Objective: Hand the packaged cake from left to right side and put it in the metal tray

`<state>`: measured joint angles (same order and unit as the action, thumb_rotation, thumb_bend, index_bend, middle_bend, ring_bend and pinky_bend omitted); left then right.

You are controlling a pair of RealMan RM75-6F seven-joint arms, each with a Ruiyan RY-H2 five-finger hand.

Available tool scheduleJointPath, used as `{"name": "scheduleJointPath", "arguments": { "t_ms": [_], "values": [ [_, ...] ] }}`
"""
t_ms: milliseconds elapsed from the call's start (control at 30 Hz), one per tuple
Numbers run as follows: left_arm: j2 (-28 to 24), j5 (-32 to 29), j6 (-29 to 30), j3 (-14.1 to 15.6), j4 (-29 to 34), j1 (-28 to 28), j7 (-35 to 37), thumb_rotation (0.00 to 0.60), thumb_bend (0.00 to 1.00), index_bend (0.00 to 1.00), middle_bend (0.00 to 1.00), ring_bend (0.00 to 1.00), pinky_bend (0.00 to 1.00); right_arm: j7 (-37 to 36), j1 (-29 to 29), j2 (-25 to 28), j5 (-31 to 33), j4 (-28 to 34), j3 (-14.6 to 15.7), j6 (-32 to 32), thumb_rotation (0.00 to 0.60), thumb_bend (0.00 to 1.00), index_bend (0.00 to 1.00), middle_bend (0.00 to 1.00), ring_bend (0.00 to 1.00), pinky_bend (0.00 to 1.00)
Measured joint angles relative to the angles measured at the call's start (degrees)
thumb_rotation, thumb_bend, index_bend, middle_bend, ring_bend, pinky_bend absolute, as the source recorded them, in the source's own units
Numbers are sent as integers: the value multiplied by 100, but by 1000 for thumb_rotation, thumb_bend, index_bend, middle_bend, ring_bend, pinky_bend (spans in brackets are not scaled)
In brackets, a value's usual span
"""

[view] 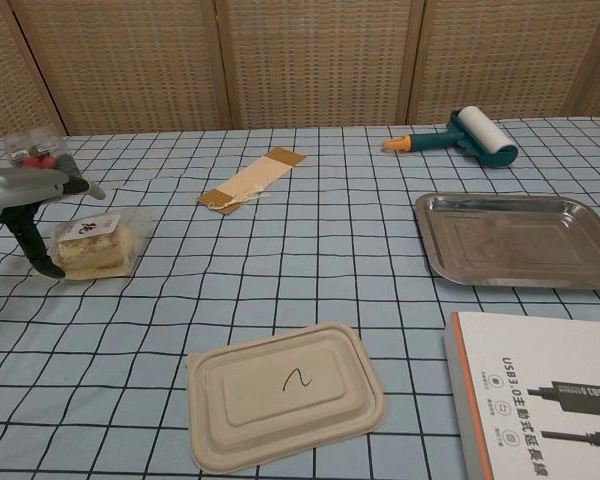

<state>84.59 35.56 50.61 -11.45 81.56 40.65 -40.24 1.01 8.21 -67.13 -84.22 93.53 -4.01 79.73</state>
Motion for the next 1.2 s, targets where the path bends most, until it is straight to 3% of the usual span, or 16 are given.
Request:
{"name": "scheduleJointPath", "arguments": {
  "t_ms": [100, 167, 233, 300, 367, 633, 900, 1200],
  "values": [
    [334, -214, 137, 38, -381, 175, -173, 600, 17, 38, 0, 0, 73, -17, -5, 10, -14, 0, 6, 15, 600, 130, 0, 0, 0, 0],
    [530, -254, 256, 38, -598, 244, -202, 600, 123, 174, 27, 54, 191, -47, -5, 18, -12, 1, 3, 15, 600, 129, 0, 0, 0, 0],
    [734, -203, 430, 32, -827, 288, -166, 600, 304, 409, 180, 221, 344, -77, -4, 24, -10, -5, -4, 21, 600, 129, 0, 0, 0, 0],
    [847, -62, 537, 18, -946, 294, -52, 600, 385, 552, 314, 334, 425, -107, -4, 27, -7, -13, -14, 31, 600, 129, 0, 0, 0, 0],
    [957, 184, 630, 3, -1040, 288, 180, 600, 400, 614, 365, 376, 448, -145, -2, 29, 16, -22, -28, 29, 600, 130, 0, 0, 0, 0],
    [1043, 971, 879, -80, -993, 332, 601, 600, 400, 630, 376, 383, 449, -243, 13, 40, 99, -66, -72, -7, 600, 129, 0, 0, 0, 0],
    [1201, 1250, 908, -390, -799, 721, 636, 600, 395, 626, 376, 383, 439, -439, 16, 99, 268, -136, -165, -40, 600, 129, 0, 0, 0, 0],
    [2393, 1434, 668, -864, -1562, 1899, 282, 600, 389, 595, 345, 378, 413, -879, -55, 222, 470, -318, -320, 39, 600, 128, 0, 0, 0, 0]
  ]
}}
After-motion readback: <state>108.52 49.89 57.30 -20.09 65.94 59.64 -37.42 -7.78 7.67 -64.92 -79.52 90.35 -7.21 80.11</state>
